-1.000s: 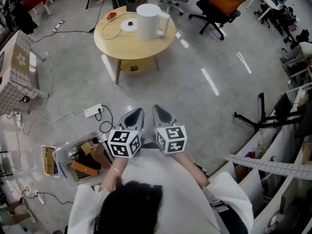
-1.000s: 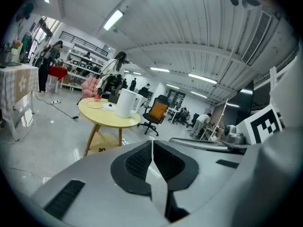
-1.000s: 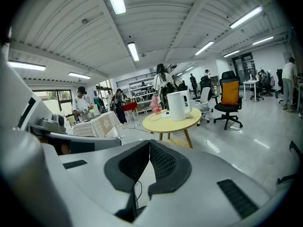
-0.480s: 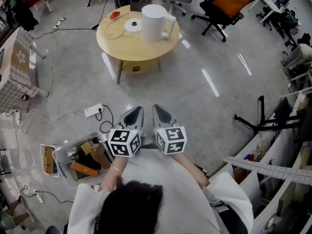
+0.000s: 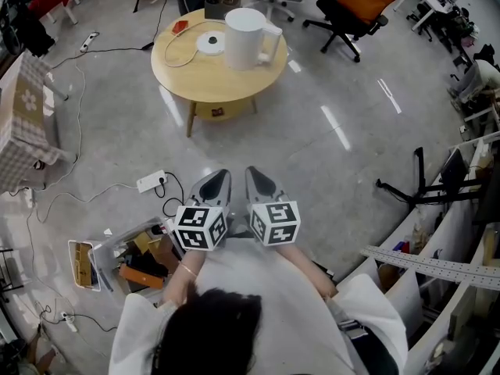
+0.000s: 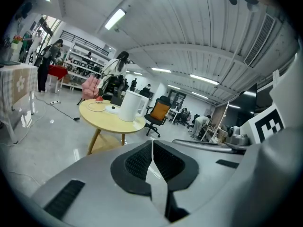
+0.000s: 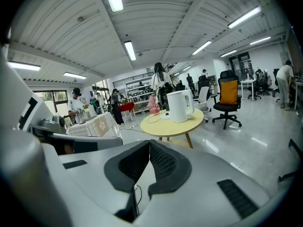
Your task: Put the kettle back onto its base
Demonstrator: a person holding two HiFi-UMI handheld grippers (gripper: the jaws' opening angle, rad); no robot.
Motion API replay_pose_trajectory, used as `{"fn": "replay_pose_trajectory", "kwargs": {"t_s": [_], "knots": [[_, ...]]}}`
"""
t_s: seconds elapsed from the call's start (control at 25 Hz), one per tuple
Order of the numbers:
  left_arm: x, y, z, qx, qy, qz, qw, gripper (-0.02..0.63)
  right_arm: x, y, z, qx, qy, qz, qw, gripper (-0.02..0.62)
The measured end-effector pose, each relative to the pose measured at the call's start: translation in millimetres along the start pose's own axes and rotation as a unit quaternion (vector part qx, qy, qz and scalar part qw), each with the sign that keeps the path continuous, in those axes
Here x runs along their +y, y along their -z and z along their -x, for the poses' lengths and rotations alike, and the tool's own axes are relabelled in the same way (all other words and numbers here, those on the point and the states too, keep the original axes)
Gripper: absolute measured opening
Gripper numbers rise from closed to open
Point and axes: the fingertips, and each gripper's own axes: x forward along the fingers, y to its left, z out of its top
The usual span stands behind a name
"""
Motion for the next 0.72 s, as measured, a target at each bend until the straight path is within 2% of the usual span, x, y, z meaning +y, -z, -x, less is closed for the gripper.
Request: {"fn": "replay_pose_trajectory", "kwargs": {"t_s": [0.24,0.72], "knots": [[19,-3,-7,0.013,-0.003,0.014,0.9998,0.032,4,1,-15,0.011,0.002,0.001,1.000,0.026],[42,-14,-27,0.032,0.013,0.008,0.9994,0.032,9,-1,-50,0.029,0.011,-0.006,0.999,0.026]]}}
